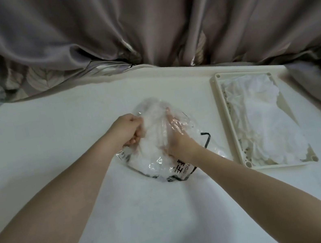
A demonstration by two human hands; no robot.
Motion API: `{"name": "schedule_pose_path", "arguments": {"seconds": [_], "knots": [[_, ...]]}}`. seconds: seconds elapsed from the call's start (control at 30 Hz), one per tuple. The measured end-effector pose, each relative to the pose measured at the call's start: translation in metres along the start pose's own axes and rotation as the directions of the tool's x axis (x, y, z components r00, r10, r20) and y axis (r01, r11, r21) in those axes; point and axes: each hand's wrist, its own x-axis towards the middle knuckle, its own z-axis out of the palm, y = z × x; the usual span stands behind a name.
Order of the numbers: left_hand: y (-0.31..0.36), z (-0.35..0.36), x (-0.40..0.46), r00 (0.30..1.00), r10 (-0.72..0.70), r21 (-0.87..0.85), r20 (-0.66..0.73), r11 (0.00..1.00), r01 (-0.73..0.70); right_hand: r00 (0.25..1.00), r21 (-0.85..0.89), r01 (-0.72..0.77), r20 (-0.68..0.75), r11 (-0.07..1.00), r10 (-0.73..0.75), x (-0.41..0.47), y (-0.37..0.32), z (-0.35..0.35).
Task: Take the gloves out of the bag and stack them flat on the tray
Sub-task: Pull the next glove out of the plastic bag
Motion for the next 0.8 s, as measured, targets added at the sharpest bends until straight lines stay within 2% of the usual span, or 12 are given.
{"name": "schedule_pose_path", "arguments": {"seconds": [0.03,0.1,0.2,0.33,0.4,0.5,0.73,0.8], "knots": [[0.001,0.001,-0.002,1.0,0.027,-0.001,0.011,1.0,-0.027,0.998,-0.079,0.026,0.052,0.997,-0.022,0.003,0.001,0.006],[0.004,0.005,-0.006,0.997,0.072,-0.036,0.038,0.997,-0.07,0.995,-0.06,-0.042,0.088,0.997,0.047,0.008,-0.001,0.011],[0.008,0.008,-0.011,0.995,0.092,-0.079,0.037,0.993,-0.089,0.993,-0.166,-0.113,-0.034,0.98,0.109,0.009,-0.003,0.009],[0.006,0.004,-0.012,0.987,0.085,-0.08,-0.139,0.992,-0.096,0.998,-0.384,-0.046,-0.053,0.922,0.028,-0.008,-0.009,-0.006],[0.003,0.007,-0.011,0.972,0.077,-0.077,-0.223,0.992,-0.096,0.998,-0.391,-0.035,-0.054,0.92,0.015,-0.016,-0.006,-0.012],[0.0,0.017,-0.016,0.94,0.122,0.053,-0.317,0.992,-0.111,0.999,-0.374,-0.039,-0.008,0.927,0.039,-0.032,-0.002,-0.023],[-0.009,0.003,-0.027,0.88,0.115,0.064,-0.461,0.993,-0.097,0.994,-0.411,-0.07,-0.11,0.909,0.026,-0.071,0.032,-0.048],[-0.009,0.007,-0.032,0.887,0.122,0.101,-0.446,0.991,-0.086,0.996,-0.555,-0.052,-0.083,0.83,0.007,-0.078,0.041,-0.051]]}}
